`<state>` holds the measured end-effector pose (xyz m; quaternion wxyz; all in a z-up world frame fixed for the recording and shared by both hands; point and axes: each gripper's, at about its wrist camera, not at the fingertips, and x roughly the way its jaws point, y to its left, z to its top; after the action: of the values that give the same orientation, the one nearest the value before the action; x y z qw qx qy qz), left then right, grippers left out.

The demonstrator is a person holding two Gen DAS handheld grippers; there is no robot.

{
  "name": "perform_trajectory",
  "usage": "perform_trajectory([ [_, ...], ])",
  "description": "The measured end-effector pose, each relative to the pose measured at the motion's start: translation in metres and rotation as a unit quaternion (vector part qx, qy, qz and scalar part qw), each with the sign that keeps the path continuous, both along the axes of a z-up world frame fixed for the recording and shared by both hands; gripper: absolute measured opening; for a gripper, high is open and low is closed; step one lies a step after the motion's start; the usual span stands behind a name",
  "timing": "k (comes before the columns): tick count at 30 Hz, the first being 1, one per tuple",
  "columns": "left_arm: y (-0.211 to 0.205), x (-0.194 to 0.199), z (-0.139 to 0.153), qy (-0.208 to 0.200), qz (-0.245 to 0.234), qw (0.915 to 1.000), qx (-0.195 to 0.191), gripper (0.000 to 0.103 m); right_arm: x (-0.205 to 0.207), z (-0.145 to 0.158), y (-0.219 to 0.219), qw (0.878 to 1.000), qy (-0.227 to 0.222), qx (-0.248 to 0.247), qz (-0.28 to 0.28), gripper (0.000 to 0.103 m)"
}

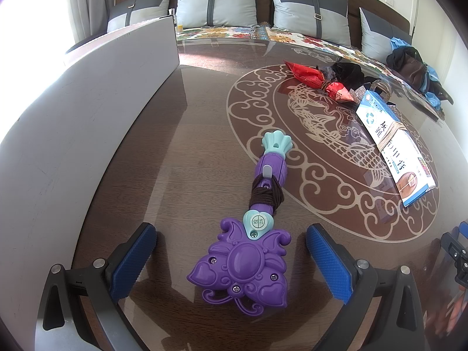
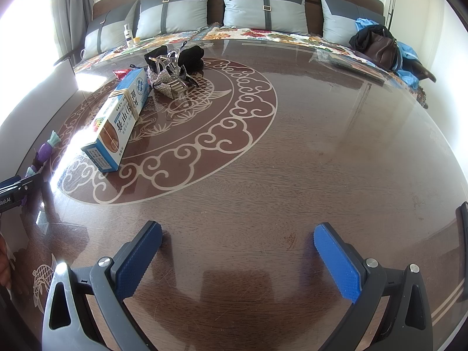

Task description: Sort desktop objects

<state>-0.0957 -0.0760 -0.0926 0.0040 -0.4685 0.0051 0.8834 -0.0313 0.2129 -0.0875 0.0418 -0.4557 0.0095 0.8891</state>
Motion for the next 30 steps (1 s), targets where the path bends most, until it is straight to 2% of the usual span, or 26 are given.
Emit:
perform_trajectory([
  [30,0.0018,-0.0018,0.0007,-0.003,-0.009,1.0000,0.001,0.103,0.0001,-0.0001,0.0003,1.000,0.000,0.000,0.000,0.103],
])
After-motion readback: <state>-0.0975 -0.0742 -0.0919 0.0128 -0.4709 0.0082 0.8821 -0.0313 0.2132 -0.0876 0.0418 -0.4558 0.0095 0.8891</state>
